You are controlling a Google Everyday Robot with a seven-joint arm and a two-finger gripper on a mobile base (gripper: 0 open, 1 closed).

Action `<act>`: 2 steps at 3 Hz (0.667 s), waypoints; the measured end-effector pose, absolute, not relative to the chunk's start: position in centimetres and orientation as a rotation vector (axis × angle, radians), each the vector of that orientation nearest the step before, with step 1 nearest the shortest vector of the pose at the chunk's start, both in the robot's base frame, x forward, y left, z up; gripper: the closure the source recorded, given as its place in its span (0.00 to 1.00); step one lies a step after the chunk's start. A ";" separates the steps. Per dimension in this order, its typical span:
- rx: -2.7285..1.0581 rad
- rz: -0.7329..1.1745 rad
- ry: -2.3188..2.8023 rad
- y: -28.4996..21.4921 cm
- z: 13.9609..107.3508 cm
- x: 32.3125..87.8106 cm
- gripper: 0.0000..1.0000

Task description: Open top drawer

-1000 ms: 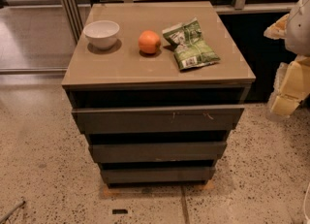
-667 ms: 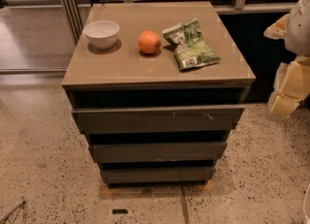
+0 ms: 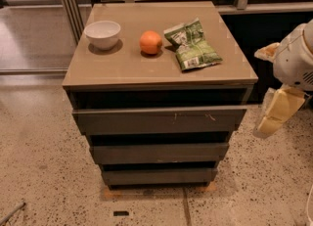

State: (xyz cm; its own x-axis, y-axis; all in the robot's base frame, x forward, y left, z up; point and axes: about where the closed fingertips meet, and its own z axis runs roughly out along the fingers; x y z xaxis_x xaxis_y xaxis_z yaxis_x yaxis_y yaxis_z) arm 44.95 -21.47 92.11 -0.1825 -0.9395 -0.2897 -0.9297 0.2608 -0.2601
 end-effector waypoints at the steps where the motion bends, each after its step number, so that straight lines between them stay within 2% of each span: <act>1: -1.675 0.048 2.105 -20.3 87.5 46.3 0.00; 2: -1.678 0.148 2.069 -18.3 83.4 47.4 0.00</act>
Offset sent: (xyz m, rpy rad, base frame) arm 0.0380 0.0542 -0.1384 0.2302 0.0499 0.0851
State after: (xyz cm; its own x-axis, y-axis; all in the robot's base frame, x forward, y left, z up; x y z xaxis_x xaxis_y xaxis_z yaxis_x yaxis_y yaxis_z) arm 47.37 -18.25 83.37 -0.1428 -0.8965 -0.4195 -0.9470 0.2470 -0.2055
